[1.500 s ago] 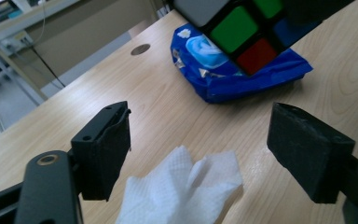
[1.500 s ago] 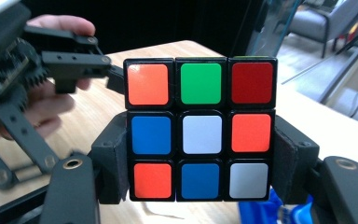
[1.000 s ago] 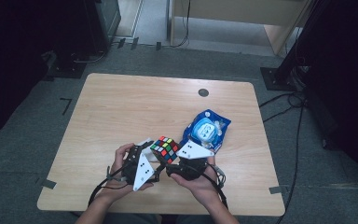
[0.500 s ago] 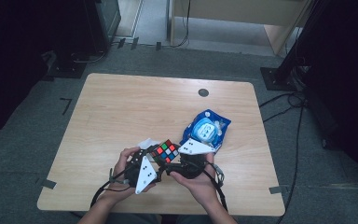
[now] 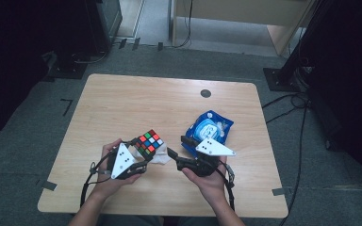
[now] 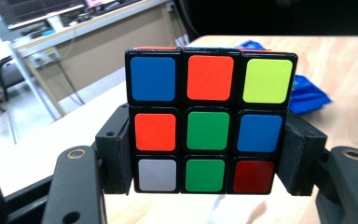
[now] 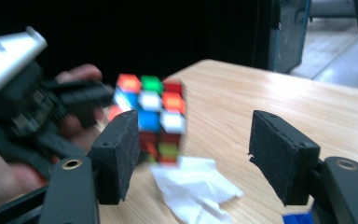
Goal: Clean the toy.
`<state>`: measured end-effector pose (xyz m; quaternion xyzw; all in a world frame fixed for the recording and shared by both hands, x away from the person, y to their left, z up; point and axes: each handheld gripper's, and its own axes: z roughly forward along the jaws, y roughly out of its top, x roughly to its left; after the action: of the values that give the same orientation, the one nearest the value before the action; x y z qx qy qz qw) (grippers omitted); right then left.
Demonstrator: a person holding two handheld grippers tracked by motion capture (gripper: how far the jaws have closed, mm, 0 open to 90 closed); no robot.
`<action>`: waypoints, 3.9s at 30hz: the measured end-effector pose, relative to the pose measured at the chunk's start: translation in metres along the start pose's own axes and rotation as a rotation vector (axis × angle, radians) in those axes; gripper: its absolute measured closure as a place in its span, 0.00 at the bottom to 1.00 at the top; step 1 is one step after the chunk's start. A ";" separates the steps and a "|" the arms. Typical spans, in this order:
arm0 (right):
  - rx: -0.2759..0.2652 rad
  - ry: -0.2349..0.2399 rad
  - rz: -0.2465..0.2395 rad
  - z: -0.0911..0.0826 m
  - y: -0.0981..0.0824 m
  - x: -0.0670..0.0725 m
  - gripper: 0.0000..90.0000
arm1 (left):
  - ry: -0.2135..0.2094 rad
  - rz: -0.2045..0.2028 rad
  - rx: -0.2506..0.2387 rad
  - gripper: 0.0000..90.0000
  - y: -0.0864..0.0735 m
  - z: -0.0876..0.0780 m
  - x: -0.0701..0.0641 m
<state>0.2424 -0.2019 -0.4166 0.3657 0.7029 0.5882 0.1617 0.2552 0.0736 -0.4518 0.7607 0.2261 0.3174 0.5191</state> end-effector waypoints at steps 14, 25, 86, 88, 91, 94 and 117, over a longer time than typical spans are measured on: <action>0.166 -0.025 -0.075 0.058 -0.042 0.011 0.45 | 0.015 -0.107 -0.026 0.38 -0.007 -0.021 0.037; 0.272 -0.070 -0.130 0.115 -0.059 0.013 0.46 | -0.010 -0.147 -0.046 0.38 -0.006 -0.023 0.041; 0.033 0.053 -0.194 0.007 0.013 0.045 0.95 | -0.192 -0.038 -0.014 0.38 0.011 0.007 -0.029; 0.028 0.043 -0.184 0.007 0.012 0.041 0.95 | -0.196 -0.040 -0.015 0.38 0.011 0.007 -0.029; 0.026 -0.001 -0.168 0.007 0.011 0.032 0.95 | -0.196 -0.044 -0.020 0.38 0.012 0.006 -0.027; 0.036 -0.058 -0.141 0.007 0.009 0.018 0.95 | -0.196 -0.052 -0.025 0.38 0.011 0.005 -0.025; 0.052 -0.035 -0.105 0.009 0.004 0.018 0.94 | -0.184 -0.039 0.000 0.38 0.010 0.007 -0.025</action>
<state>0.2370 -0.1823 -0.4118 0.3426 0.7331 0.5542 0.1951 0.2431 0.0489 -0.4507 0.7820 0.1920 0.2361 0.5439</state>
